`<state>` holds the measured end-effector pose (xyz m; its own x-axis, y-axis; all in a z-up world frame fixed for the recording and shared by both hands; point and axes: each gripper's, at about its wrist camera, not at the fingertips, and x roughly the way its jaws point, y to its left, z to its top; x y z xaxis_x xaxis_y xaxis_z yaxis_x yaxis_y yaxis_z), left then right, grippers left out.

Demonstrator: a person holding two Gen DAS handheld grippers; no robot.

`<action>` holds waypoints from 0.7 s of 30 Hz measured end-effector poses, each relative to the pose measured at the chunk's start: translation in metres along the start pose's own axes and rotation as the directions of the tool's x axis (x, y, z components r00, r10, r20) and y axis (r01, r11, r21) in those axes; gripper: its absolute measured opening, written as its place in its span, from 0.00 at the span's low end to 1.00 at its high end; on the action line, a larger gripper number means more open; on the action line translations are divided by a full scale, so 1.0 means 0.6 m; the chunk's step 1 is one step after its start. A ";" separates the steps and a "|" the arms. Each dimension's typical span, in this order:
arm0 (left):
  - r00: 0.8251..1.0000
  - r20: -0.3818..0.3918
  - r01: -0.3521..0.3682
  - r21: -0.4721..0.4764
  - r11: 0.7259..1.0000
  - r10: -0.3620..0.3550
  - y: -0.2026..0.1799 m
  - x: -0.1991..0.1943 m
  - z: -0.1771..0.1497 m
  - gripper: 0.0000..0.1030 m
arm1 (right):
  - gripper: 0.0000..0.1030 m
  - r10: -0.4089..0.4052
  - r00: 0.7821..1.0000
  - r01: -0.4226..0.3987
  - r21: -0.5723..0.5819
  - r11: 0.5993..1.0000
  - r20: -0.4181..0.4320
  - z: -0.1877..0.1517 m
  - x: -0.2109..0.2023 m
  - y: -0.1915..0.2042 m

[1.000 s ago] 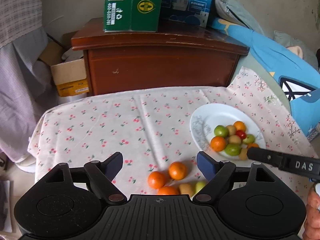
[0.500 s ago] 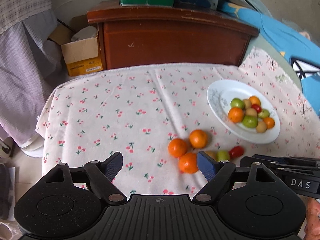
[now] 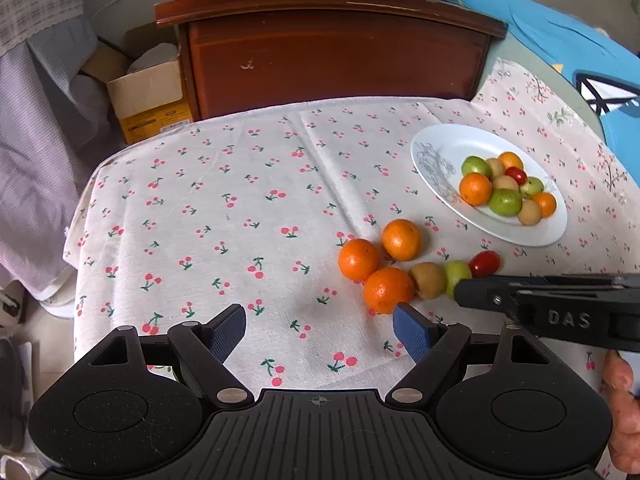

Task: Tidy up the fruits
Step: 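Move both tools back to the remaining fruit, then grasp an orange with the left tool while the right tool grasps a green lime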

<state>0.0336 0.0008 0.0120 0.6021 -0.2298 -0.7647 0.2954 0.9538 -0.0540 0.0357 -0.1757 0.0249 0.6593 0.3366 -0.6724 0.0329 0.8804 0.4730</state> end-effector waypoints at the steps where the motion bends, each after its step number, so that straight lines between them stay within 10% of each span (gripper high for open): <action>1: 1.000 -0.001 0.003 0.006 1.000 -0.003 -0.002 0.001 -0.001 0.79 | 0.30 -0.003 1.000 0.003 0.000 1.000 0.000 0.000 0.004 0.000; 21: 0.996 0.033 0.081 0.022 0.996 -0.082 -0.024 0.030 -0.001 0.64 | 0.22 -0.001 1.000 0.001 0.007 1.000 -0.021 -0.004 -0.017 -0.006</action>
<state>0.0397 -0.0172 -0.0017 0.5998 -0.3130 -0.7364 0.3597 0.9276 -0.1013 0.0273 -0.1814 0.0286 0.6435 0.3429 -0.6843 0.0390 0.8782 0.4767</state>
